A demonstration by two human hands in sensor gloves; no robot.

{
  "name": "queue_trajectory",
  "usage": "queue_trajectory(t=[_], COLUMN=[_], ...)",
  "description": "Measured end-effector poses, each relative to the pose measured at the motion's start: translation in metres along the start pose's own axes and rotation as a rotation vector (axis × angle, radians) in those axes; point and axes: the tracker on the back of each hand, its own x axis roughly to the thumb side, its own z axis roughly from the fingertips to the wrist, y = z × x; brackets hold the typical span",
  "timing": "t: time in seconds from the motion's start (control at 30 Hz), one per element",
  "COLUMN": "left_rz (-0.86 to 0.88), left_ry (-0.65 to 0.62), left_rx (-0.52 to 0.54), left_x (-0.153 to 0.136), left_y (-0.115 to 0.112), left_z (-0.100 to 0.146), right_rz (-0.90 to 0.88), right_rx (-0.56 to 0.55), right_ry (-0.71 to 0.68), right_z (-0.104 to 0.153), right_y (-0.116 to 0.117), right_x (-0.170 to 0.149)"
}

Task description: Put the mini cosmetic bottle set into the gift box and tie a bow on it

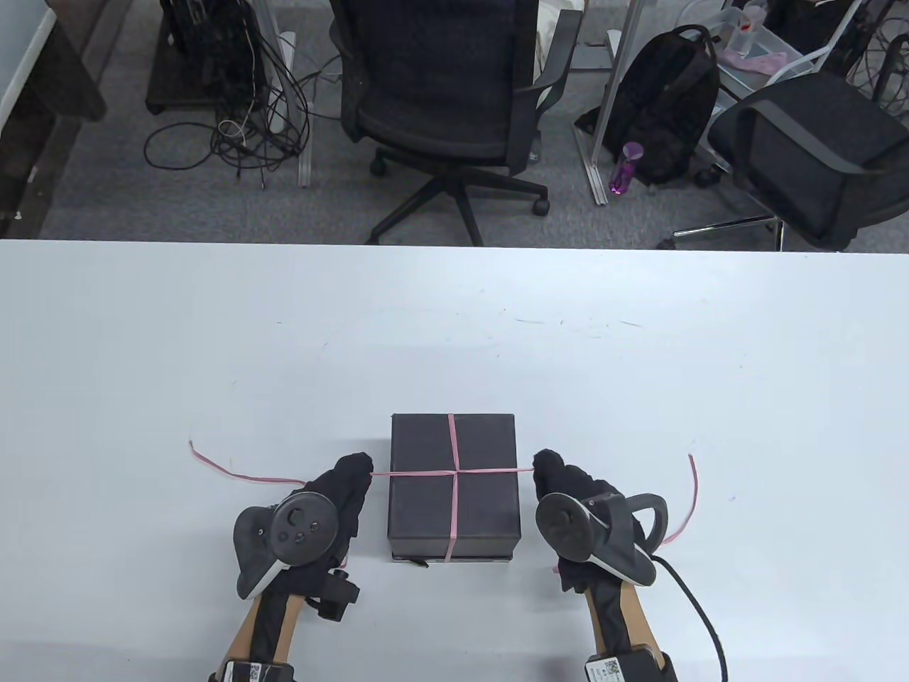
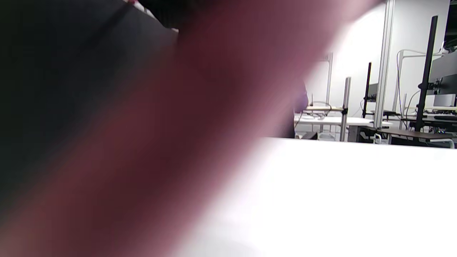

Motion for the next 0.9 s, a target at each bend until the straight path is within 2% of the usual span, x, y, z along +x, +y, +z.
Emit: queue_trajectory(t=[0.13, 0.3, 0.5, 0.7, 0.8, 0.9], left_rz=[-0.224, -0.376, -0.374, -0.254, -0.191, -0.130], left_ry=[-0.120, -0.170, -0.128, 0.019, 0.083, 0.120], left_rx=[0.050, 0.038, 0.000, -0.092, -0.169, -0.204], left_x=[0.003, 0.014, 0.017, 0.014, 0.012, 0.007], left_y=[-0.012, -0.030, -0.045, -0.057, -0.059, -0.065], left_z=[0.003, 0.004, 0.004, 0.000, -0.003, -0.005], right_rz=[-0.033, -0.102, -0.193, -0.164, -0.159, -0.265], right_rx=[0.075, 0.149, 0.131, 0.117, 0.133, 0.181], right_ry=[-0.009, -0.037, -0.024, -0.022, -0.013, 0.017], right_z=[-0.003, -0.007, -0.008, -0.008, -0.009, -0.009], right_y=[0.014, 0.030, 0.043, 0.062, 0.068, 0.076], right_x=[0.002, 0.004, 0.004, 0.007, 0.007, 0.003])
